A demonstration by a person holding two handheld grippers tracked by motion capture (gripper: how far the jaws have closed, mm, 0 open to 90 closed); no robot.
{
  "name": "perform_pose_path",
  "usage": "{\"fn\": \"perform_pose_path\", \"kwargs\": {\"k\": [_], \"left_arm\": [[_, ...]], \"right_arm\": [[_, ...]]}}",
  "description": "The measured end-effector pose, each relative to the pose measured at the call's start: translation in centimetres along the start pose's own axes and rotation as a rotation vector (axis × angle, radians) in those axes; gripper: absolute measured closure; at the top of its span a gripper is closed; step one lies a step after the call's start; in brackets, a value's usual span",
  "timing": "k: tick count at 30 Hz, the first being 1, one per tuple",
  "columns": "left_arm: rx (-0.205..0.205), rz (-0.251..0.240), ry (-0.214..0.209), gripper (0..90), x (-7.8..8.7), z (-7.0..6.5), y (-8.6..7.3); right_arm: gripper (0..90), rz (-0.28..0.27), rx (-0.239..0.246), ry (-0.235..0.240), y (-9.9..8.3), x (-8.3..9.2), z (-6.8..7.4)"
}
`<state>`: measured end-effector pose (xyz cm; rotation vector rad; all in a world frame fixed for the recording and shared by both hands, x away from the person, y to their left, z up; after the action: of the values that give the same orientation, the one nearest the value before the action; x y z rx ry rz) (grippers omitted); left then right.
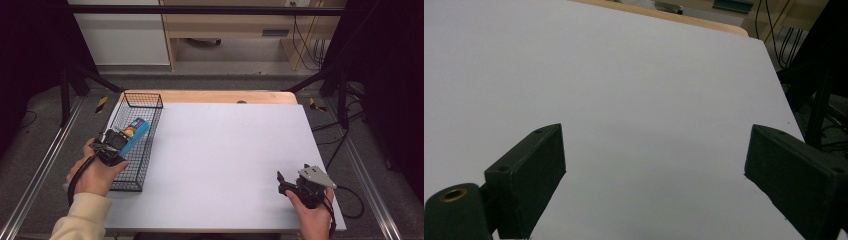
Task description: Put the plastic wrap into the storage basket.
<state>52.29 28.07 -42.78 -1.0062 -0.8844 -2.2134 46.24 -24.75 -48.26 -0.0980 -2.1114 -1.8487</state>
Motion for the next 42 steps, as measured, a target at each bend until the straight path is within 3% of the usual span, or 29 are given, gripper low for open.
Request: {"fn": "perform_pose_path", "kwargs": {"k": [29,42], "left_arm": [[-0.089,0.088,-0.002,32.0,-1.9,-0.9,0.2],[-0.077,0.100,-0.016,31.9,-2.3,-0.9,0.3]], "right_arm": [[9.6,0.000,0.006,0.014,0.1,-0.1,0.3],[9.7,-0.001,0.008,0.019,0.1,-0.1,0.3]]}}
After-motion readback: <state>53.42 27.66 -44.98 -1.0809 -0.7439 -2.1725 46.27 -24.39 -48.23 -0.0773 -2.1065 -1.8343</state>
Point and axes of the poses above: each handheld gripper's, and its own axes: x roughly backward along the jaws, y roughly out of its top, z roughly to its left, the point moved 7 cm from there along -x, roughly forward along the jaws, and after that the axes turned 10 degrees about -z, right-handed, at the moved point
